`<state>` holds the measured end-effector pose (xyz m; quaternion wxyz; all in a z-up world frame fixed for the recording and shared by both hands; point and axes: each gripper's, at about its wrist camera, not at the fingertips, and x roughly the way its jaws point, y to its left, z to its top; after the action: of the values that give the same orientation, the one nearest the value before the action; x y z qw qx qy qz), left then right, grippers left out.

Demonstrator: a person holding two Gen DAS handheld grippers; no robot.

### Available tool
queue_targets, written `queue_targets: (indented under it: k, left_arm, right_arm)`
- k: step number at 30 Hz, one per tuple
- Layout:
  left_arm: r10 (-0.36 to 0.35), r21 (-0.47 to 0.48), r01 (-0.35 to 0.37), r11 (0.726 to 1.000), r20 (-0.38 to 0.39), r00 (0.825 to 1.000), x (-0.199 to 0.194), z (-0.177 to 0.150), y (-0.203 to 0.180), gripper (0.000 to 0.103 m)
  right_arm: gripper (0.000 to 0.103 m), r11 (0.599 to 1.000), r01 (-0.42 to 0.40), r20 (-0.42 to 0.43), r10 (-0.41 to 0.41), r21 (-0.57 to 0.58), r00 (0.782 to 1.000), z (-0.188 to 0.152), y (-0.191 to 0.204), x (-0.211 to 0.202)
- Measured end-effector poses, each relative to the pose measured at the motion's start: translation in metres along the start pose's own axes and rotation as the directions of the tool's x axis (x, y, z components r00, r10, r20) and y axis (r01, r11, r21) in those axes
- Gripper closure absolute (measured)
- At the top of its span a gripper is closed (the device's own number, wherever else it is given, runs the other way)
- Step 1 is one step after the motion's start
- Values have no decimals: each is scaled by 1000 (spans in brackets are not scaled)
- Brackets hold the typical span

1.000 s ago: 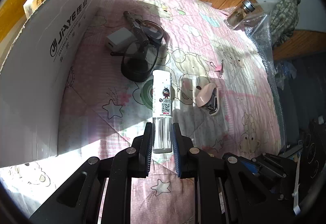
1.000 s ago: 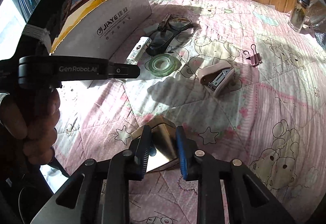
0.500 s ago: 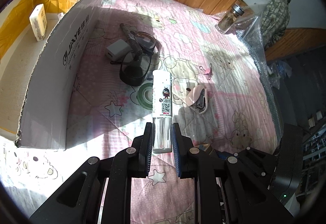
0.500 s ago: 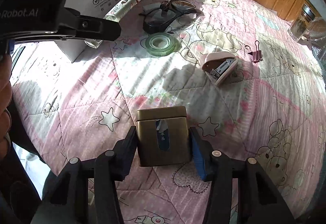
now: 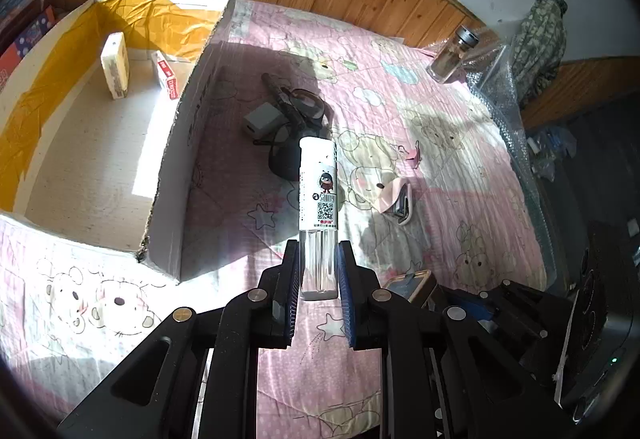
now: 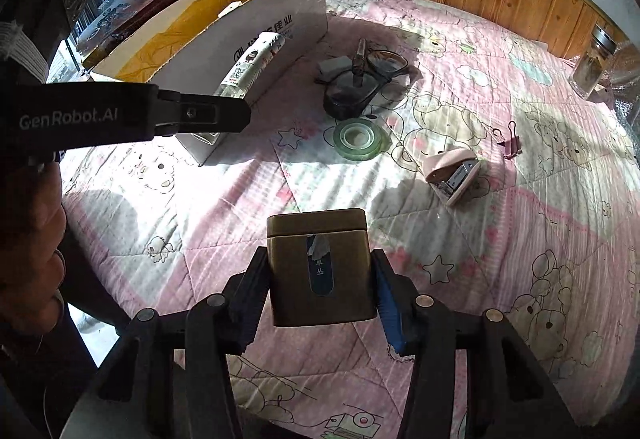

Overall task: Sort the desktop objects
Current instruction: 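Carry the spray bottle and gold tin over the cardboard box with both tools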

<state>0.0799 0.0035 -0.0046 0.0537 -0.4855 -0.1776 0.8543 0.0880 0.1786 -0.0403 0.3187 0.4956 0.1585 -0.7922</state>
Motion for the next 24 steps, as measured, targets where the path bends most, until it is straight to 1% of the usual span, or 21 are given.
queue_targets:
  k: [3, 12, 24]
  left_arm:
    - [20, 5, -20, 1000, 23, 1000, -13, 2, 2, 85]
    - [45, -7, -45, 999, 72, 996, -45, 9, 15, 85]
    - [73, -51, -67, 996, 117, 990, -73, 22, 49, 85]
  right_arm:
    - [52, 1000, -3, 23, 3, -13, 1000, 8, 8, -9]
    - [52, 998, -20, 73, 24, -57, 997, 32, 32, -28]
    - [52, 993, -35, 125, 49, -116, 991, 65, 57, -47]
